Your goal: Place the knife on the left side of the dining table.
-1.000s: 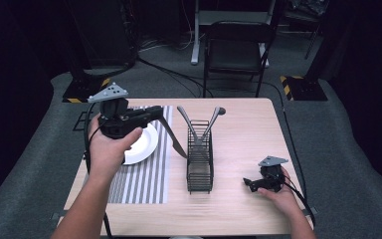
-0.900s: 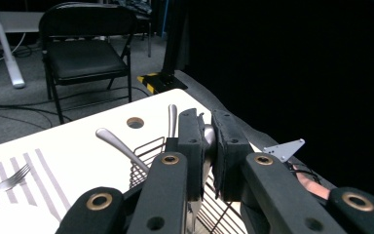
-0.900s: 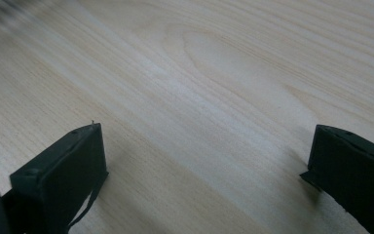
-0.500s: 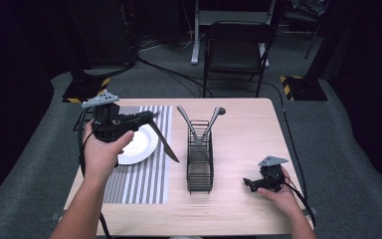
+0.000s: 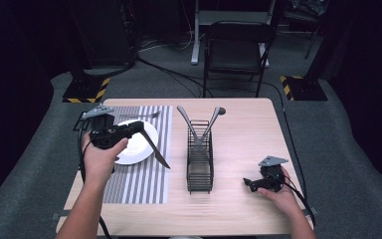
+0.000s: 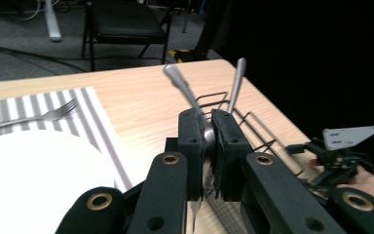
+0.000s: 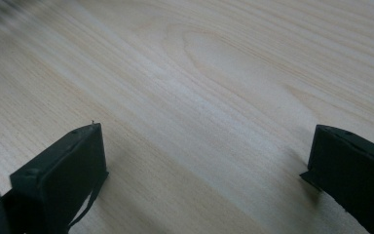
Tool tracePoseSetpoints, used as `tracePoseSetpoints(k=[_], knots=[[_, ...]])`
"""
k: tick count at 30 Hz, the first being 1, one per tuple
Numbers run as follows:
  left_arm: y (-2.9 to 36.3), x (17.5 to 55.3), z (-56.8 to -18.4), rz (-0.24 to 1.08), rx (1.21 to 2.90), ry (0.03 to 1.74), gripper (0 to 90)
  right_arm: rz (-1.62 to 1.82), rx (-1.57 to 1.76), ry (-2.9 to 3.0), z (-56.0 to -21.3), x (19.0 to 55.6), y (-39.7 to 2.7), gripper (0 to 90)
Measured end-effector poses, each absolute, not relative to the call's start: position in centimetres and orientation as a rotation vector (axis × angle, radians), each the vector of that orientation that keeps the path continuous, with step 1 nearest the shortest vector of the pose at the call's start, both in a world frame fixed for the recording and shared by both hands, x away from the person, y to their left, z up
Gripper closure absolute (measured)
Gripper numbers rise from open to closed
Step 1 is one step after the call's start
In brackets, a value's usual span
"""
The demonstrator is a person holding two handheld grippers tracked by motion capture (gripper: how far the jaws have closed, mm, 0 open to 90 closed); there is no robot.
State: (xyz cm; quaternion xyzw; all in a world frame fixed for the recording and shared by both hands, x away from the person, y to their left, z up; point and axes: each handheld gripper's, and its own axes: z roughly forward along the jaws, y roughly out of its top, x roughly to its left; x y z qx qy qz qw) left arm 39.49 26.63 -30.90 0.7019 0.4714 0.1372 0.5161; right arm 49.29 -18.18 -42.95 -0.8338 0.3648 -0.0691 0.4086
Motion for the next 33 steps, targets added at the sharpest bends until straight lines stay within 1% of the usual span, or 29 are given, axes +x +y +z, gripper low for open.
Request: tracePoseSetpoints(k=[2,8,33], knots=[[27.2,39.8,-31.9,0.316,1.674,1.161,83.7,-0.174,-2.101,0.919,-43.0,49.3,-18.2,0.0],[27.8,40.2,-33.4,0.314,1.665,1.202,83.7,-0.174,-2.100,0.919,-43.0,49.3,-18.2,0.0],[29.5,40.5,-35.3,0.291,1.624,1.286,83.7,-0.174,-2.101,0.919,-42.9,49.3,-18.2,0.0]])
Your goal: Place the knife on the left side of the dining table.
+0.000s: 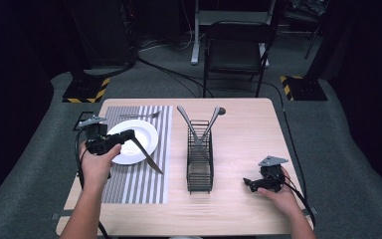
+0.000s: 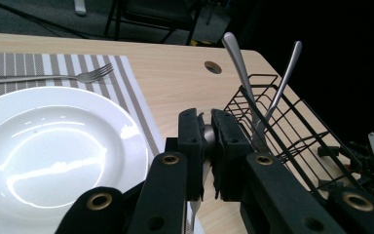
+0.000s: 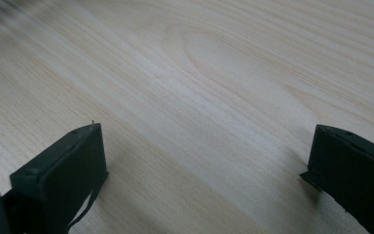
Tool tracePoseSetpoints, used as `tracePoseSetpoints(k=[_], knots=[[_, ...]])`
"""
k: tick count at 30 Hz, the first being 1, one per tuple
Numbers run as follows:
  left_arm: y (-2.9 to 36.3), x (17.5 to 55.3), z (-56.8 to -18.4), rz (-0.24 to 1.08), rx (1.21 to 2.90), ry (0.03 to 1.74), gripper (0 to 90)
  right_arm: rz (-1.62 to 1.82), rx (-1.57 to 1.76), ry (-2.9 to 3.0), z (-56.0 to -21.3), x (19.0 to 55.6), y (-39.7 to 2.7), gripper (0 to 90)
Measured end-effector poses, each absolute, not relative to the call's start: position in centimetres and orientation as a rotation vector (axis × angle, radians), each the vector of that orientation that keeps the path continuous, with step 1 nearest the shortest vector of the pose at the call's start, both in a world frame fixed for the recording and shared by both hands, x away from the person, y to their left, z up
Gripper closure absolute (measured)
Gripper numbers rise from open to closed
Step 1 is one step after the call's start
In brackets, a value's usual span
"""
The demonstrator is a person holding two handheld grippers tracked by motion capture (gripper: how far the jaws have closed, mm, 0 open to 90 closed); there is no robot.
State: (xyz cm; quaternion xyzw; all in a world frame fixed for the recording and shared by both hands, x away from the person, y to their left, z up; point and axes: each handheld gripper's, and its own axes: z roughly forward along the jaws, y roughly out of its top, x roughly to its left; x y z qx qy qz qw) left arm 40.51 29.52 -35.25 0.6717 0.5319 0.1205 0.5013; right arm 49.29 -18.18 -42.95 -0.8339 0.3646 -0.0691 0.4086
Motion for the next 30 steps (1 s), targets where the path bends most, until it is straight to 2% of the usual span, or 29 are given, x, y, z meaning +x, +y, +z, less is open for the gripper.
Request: tracePoseSetpoints(k=[11,30], knots=[[30.4,40.3,-36.0,0.302,1.594,1.319,83.5,-0.174,-2.101,0.919,-43.0,49.3,-18.2,0.0],[34.3,39.6,-38.7,0.299,1.489,1.434,80.0,-0.174,-2.101,0.919,-43.0,49.3,-18.2,0.0]])
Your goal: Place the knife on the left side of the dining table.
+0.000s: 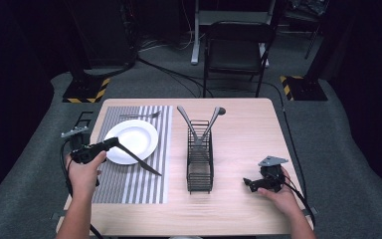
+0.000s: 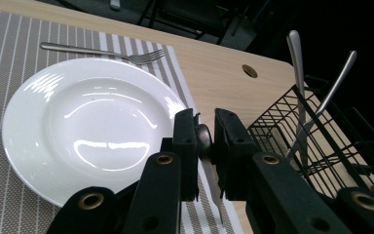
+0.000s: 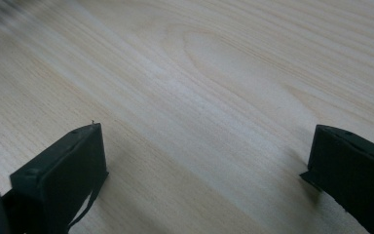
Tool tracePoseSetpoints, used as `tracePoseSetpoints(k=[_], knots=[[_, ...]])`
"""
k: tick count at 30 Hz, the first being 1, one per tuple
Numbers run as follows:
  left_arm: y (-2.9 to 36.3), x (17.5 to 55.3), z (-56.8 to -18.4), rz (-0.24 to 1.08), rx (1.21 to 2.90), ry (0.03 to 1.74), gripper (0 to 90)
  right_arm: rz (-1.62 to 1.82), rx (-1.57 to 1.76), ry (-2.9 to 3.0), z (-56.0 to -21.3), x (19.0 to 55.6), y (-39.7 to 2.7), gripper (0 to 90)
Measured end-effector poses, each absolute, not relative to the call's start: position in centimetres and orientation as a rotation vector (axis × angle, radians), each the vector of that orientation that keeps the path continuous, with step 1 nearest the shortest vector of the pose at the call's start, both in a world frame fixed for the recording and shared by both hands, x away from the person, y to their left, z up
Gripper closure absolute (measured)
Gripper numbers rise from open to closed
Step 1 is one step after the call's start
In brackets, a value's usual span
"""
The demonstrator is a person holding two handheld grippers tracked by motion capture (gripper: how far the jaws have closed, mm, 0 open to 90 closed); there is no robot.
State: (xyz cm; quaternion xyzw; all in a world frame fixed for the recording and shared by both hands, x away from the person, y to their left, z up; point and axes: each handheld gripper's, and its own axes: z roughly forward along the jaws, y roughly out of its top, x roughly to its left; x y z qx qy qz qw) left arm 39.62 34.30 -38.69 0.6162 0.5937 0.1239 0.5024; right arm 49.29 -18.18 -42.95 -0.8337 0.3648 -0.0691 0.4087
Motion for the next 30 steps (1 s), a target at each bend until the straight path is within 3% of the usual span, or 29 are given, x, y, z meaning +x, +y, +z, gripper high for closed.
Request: tracePoseSetpoints(k=[30], knots=[[39.1,39.0,-44.6,0.241,1.320,1.624,73.6,-0.175,-2.101,0.919,-43.0,49.3,-18.2,0.0]])
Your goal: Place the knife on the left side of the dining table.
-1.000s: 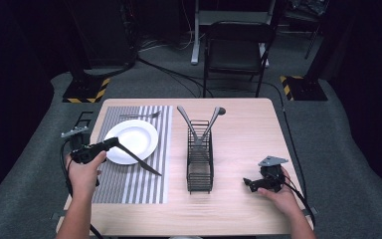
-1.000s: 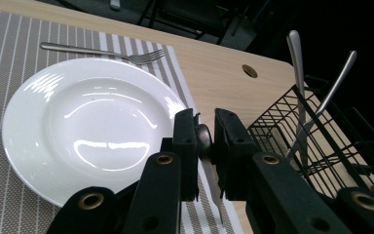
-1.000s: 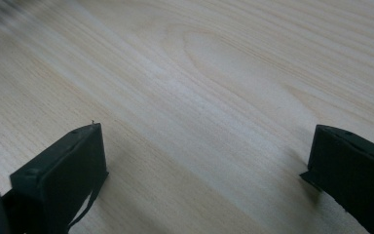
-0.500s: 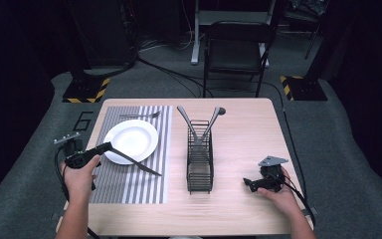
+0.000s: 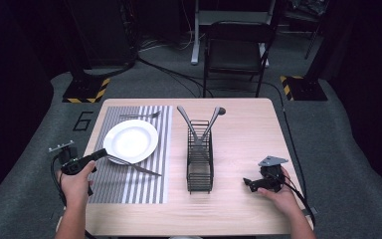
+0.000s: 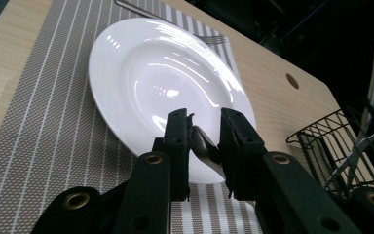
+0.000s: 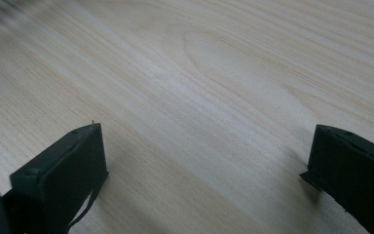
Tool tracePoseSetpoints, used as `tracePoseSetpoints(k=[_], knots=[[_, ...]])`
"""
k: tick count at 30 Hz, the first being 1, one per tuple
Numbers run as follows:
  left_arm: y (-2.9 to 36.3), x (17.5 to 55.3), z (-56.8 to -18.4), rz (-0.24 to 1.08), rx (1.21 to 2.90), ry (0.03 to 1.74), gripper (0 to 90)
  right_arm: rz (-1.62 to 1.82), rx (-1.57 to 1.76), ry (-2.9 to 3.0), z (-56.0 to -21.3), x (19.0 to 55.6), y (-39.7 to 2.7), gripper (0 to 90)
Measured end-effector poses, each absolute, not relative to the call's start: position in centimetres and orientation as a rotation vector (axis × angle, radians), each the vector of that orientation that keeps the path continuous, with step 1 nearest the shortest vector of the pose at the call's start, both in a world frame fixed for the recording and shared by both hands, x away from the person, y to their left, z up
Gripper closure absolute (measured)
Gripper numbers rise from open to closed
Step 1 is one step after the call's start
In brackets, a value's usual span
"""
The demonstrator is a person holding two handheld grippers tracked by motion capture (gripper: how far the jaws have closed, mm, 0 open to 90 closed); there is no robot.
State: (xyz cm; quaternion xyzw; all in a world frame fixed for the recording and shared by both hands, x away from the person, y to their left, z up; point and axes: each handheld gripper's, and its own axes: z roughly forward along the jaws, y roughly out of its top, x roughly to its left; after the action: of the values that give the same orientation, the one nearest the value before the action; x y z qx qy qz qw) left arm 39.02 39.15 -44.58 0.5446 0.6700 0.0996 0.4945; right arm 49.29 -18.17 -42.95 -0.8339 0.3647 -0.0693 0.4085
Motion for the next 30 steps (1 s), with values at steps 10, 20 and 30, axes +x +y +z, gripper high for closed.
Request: tracePoseSetpoints(k=[10,20,30], knots=[[40.1,38.9,-46.3,0.210,1.271,1.677,72.3,-0.176,-2.100,0.921,-42.9,49.3,-18.2,0.0],[40.7,38.9,-48.1,0.201,1.251,1.727,70.6,-0.177,-2.098,0.924,-42.9,49.3,-18.2,0.0],[41.1,38.6,-49.1,0.212,1.222,1.763,70.1,-0.176,-2.099,0.924,-43.0,49.3,-18.2,0.0]])
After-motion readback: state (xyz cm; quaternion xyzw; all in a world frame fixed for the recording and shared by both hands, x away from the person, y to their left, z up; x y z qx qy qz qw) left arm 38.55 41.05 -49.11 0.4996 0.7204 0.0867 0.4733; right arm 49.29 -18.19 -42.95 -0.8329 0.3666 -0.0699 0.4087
